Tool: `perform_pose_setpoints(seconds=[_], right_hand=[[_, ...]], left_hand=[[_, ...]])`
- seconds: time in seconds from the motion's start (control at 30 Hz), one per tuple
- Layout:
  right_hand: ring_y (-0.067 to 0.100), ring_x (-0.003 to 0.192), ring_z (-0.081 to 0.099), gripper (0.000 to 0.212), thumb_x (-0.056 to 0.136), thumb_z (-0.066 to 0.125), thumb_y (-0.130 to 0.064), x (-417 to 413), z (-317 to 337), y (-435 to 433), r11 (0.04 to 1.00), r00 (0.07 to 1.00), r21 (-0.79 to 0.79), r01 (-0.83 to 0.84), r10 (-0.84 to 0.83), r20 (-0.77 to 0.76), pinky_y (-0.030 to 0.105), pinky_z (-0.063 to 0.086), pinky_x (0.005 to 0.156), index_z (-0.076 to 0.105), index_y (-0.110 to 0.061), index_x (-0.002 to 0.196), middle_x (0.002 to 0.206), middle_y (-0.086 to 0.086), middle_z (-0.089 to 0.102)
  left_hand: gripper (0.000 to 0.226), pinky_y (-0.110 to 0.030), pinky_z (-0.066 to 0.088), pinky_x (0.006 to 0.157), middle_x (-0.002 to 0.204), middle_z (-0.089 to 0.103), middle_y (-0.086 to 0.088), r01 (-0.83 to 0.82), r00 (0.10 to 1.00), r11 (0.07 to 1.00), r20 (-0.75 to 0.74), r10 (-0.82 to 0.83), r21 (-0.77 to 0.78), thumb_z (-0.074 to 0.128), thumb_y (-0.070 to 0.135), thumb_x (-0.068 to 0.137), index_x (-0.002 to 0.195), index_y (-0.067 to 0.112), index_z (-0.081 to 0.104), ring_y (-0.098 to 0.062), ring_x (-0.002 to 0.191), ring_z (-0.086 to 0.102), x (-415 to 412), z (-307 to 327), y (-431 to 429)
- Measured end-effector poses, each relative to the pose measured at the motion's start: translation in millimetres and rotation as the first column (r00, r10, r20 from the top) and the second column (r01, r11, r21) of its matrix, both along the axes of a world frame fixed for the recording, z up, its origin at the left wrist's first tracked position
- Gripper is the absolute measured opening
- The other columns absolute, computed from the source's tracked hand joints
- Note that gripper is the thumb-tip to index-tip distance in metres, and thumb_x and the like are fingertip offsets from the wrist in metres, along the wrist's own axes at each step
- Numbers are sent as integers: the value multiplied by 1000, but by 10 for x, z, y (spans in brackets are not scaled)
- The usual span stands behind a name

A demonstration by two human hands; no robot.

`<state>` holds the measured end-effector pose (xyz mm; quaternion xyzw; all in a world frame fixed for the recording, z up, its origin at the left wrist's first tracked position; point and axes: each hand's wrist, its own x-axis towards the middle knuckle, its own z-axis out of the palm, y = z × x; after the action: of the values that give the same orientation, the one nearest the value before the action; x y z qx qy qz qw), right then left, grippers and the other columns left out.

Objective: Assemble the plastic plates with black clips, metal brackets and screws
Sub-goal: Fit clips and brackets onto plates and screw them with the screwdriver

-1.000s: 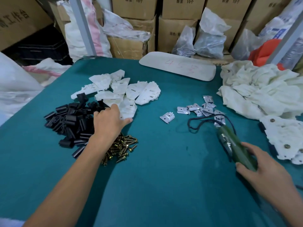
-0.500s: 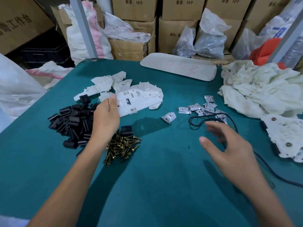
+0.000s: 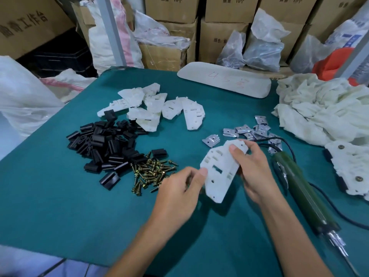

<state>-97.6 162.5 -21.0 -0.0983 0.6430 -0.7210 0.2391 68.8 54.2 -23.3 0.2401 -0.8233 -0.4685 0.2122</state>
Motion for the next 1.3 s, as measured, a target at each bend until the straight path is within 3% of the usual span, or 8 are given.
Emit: perform_pose_setpoints(seconds=[0.1,0.3,0.37,0.47,0.63,0.87,1.07,1.3], right_hand=[[24,84,76,23,96,71,-21,-26,-93,69,972,987,184,-148,157,-35,40,60,79,62,-28,116,97,10,79],[3,92,56,38,88,74,-45,3,-213,62,823,832,563,74,261,-490,18,42,80,65,-34,124,117,-7,55],[-4,96,55,36,91,72,-44,4,-238,70,843,845,533,68,236,-480,5,37,75,64,-35,125,121,-7,52],[-5,96,55,27,94,70,-39,-5,-279,65,843,837,533,68,242,-490,8,37,78,66,-34,120,122,-5,54],[13,101,57,23,95,68,-37,-16,-284,40,820,826,568,64,277,-492,32,44,94,67,-32,117,121,-4,55],[13,107,56,27,93,69,-35,16,-264,50,830,813,556,49,290,-505,31,43,98,68,-29,119,122,-3,58],[25,118,54,33,95,69,-20,38,-250,10,822,777,568,40,332,-535,43,42,108,66,-27,126,126,-4,62],[22,128,49,35,96,66,-25,-3,-259,84,832,786,544,111,262,-560,41,40,111,63,-28,131,131,-6,60]], left_hand=[[20,-16,40,69,75,63,25,-123,992,978,13,127,-169,61,42,96,81,29,66,1,72,55,69,57,-317],[23,-47,33,101,124,62,-5,-381,864,726,61,501,-572,59,37,96,113,24,69,-32,120,49,246,135,-1417],[41,-55,29,109,144,47,-15,-447,765,686,153,626,-574,57,47,96,130,24,61,-37,135,37,324,119,-1777],[68,-62,18,117,161,27,-15,-410,705,825,438,558,-390,42,72,93,149,33,41,-38,149,18,375,102,-2110],[71,-55,21,120,163,29,-7,-215,798,906,470,378,-364,52,69,86,145,31,46,-30,151,18,260,122,-2061],[25,-50,31,103,127,59,-3,-174,856,788,306,418,-591,67,33,87,112,31,68,-30,121,49,300,192,-1924],[40,-51,29,108,132,46,-12,-30,762,817,516,392,-576,60,50,95,131,32,62,-36,125,46,199,277,-2049],[42,-49,30,102,132,51,-15,-109,805,771,399,438,-627,41,43,106,127,15,63,-39,124,39,110,300,-2038]])
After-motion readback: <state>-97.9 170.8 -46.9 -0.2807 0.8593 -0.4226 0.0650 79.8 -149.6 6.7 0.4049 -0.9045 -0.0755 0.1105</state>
